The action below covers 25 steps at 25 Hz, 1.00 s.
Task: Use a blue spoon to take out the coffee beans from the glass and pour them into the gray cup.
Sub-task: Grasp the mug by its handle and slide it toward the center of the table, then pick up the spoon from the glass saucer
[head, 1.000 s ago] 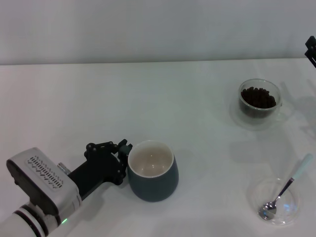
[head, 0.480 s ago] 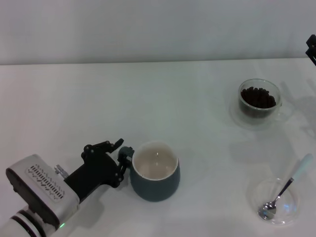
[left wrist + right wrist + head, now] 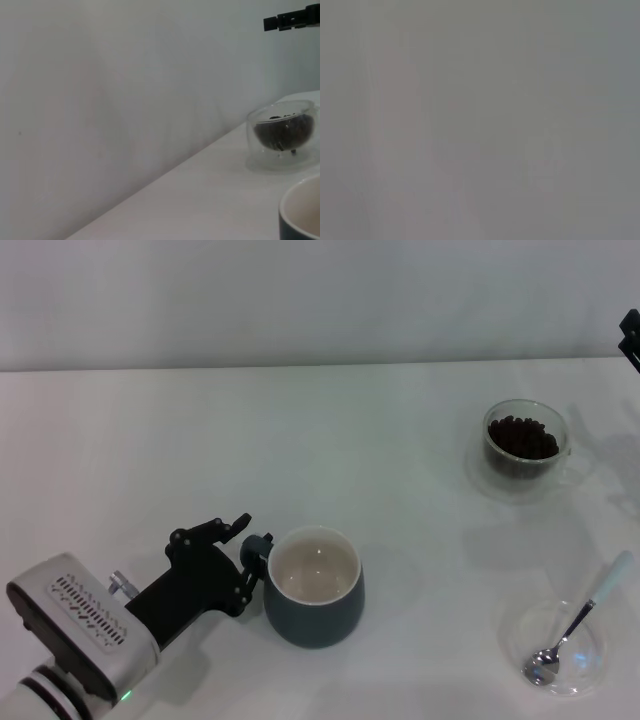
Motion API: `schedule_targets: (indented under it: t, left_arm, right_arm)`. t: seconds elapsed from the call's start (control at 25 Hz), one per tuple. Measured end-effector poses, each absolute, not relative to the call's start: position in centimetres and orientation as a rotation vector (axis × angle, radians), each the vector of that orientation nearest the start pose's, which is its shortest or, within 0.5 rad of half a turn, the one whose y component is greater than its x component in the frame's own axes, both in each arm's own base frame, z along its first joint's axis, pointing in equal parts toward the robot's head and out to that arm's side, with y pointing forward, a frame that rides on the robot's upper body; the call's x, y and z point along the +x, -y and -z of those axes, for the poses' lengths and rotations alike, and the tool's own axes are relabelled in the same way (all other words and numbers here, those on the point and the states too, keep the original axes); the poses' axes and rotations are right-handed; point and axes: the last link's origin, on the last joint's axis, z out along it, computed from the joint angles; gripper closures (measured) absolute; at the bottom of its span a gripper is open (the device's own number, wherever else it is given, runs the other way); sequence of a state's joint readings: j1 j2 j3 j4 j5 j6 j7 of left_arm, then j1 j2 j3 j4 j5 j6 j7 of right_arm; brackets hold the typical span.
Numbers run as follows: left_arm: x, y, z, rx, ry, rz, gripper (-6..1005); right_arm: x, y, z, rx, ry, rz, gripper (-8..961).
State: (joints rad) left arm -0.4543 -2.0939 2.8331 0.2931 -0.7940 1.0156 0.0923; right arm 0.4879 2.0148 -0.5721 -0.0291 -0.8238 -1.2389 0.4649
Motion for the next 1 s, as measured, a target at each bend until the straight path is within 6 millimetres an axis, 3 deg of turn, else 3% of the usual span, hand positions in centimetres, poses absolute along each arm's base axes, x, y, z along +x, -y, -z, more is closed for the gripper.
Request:
schedule_targets:
  t: [0.56, 0.76, 1.0]
  left_arm:
    - [-28.9, -25.8, 11.5, -2.198, 0.172, 0.563, 503]
    - [-29.7, -24.8, 11.3, -2.183, 0.201, 0.560, 296]
    - [-30.5, -23.1, 10.1, -2.084, 0.263, 0.612, 256]
  right_arm:
    - [35.6, -34.1, -5.0, -1.480, -0.620, -0.818, 85]
    - [35.5, -34.1, -5.0, -1.479, -0.613, -0.826, 85]
    - [35.6, -33.8, -5.4, -1.464, -0.627, -0.868, 84]
